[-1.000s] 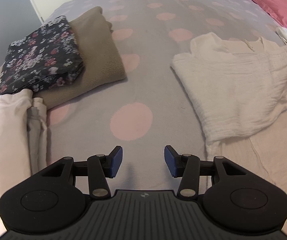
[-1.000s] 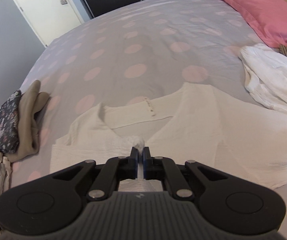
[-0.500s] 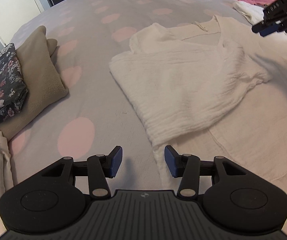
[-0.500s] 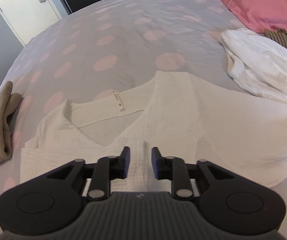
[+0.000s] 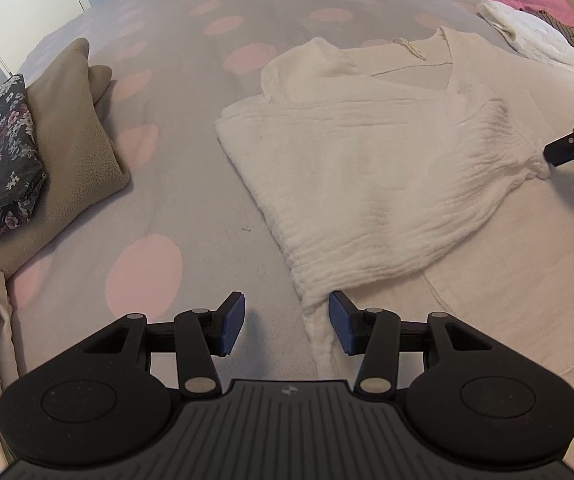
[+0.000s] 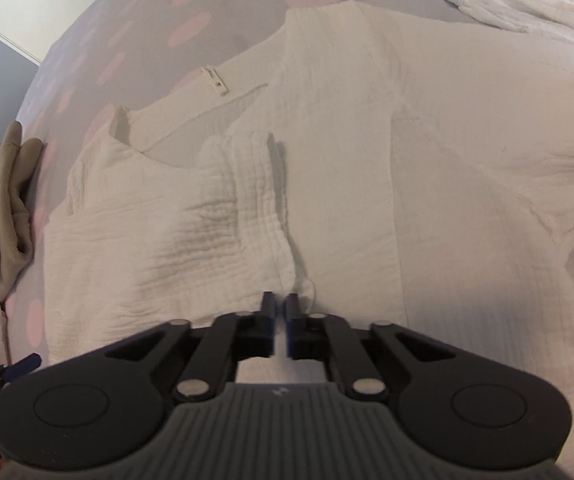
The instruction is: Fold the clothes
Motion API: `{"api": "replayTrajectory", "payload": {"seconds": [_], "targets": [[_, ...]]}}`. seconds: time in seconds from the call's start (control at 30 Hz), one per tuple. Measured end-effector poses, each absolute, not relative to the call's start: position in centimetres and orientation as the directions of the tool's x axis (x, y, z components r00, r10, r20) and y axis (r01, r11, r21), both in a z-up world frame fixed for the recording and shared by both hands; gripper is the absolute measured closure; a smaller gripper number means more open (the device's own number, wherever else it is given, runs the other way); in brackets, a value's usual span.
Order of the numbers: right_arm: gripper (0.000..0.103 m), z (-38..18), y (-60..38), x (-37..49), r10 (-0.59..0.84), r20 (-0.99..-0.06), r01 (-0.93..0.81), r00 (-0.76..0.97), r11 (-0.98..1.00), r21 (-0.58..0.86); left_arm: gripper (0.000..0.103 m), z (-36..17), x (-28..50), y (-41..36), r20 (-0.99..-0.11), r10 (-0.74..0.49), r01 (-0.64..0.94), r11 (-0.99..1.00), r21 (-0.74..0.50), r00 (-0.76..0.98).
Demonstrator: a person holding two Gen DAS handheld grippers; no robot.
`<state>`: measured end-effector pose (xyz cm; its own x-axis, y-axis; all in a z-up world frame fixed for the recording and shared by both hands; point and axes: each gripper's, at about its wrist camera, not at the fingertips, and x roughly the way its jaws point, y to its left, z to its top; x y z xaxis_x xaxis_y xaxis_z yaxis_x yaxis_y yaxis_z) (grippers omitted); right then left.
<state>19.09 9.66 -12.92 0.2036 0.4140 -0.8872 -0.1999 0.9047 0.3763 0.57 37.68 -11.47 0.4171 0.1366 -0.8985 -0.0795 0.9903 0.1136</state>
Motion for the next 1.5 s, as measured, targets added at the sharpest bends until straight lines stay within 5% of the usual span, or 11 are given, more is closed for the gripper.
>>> {"api": "replayTrajectory", "payload": {"seconds": [0.4,0.53,0.93,1.1,1.33,1.37,1.43,1.5], "targets": [[0.096,-11.8,8.7,19.3,0.350,-0.900,-0.205,0.259,0.931,0.302,0.058,-10.1,0.8,38.2,-0.886,0.134,-0.107,0.990,0.096,0.445],[0.079,-11.2,8.9,19.7,0.362,-0.888,-0.231,0.284,0.925,0.303,0.059,-9.2,1.6,39.2,-0.868,0.136,-0.159,0.985,0.067,0.478],[0.075,-11.2,9.9,24.4,0.407,-0.826,-0.193,0.390,0.913,0.359,0.058,-11.3,6.0,46.1,-0.814,0.165,-0.458,0.878,-0.136,0.557],[0.075,-12.4,10.3,26.5,0.421,-0.816,-0.134,0.396,0.905,0.403,0.059,-12.8,7.6,47.9,-0.804,0.123,-0.515,0.821,-0.247,0.582],[0.073,-14.6,11.1,27.2,0.466,-0.808,-0.094,0.361,0.880,0.466,0.059,-14.1,9.1,47.0,-0.797,0.120,-0.505,0.826,-0.250,0.592],[0.073,-14.9,11.2,27.1,0.483,-0.802,-0.089,0.352,0.870,0.485,0.060,-14.1,9.2,46.9,-0.792,0.119,-0.504,0.825,-0.257,0.598],[0.075,-15.2,11.5,26.8,0.525,-0.784,-0.090,0.330,0.845,0.528,0.088,-14.1,9.2,46.9,-0.785,0.104,-0.499,0.820,-0.279,0.610],[0.096,-14.7,11.9,26.3,0.531,-0.773,-0.126,0.348,0.843,0.523,0.101,-13.8,8.9,46.8,-0.775,0.096,-0.487,0.824,-0.290,0.624]]}}
